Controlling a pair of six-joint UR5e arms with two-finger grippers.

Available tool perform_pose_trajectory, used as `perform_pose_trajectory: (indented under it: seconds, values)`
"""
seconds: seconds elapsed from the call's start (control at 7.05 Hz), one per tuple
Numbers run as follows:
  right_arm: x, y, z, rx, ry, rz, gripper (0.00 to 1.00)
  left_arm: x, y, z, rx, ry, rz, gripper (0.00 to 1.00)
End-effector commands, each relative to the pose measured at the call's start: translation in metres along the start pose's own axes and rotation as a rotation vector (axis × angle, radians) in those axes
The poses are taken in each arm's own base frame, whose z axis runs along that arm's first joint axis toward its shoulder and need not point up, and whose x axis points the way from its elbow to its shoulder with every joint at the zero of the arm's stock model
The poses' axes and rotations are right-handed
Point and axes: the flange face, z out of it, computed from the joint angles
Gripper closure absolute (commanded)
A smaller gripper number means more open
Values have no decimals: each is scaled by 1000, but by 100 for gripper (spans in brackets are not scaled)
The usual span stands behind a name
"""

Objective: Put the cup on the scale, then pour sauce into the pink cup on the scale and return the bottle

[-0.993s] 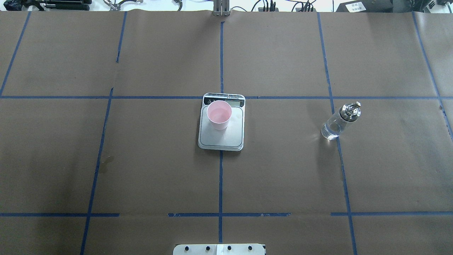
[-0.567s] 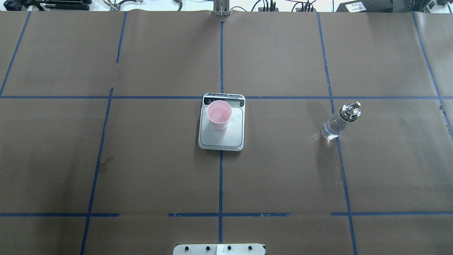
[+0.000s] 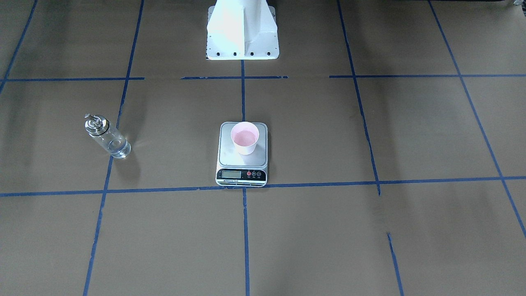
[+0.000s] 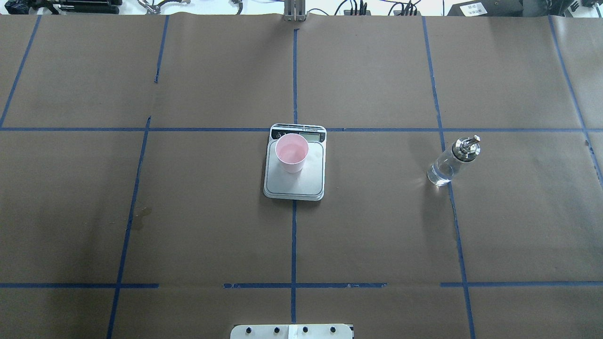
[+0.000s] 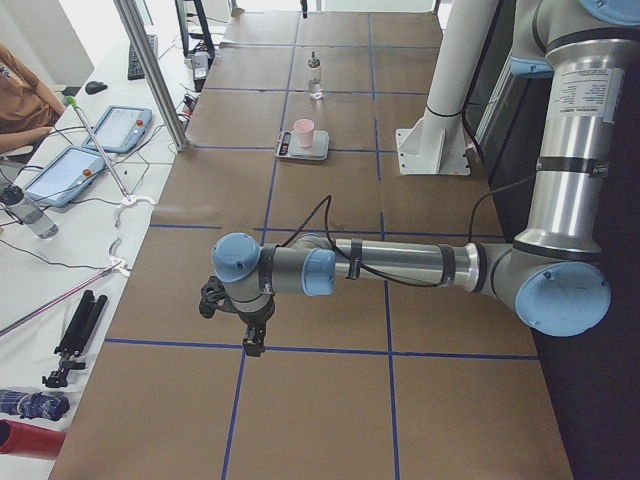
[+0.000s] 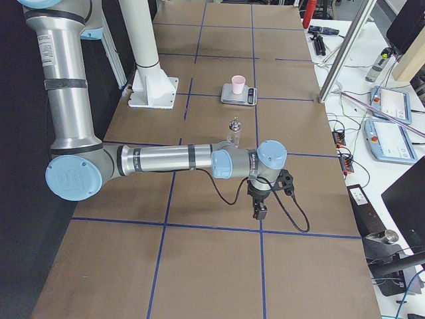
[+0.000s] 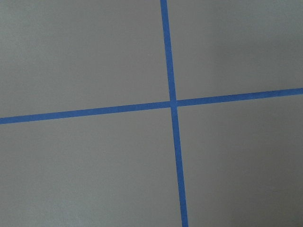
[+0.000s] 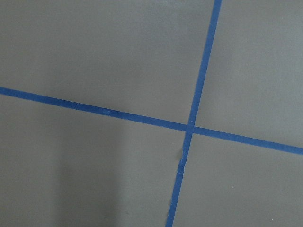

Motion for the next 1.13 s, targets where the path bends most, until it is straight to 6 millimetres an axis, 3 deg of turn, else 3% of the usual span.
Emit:
perform_pose_trajectory:
  seconds: [0.0, 0.99]
  values:
    - [-1, 0, -1, 2, -2, -2, 0, 2, -2, -2, 17, 0, 19, 0]
    - [-3, 0, -2, 4, -14, -1, 0, 1, -3, -2, 19, 0, 21, 0]
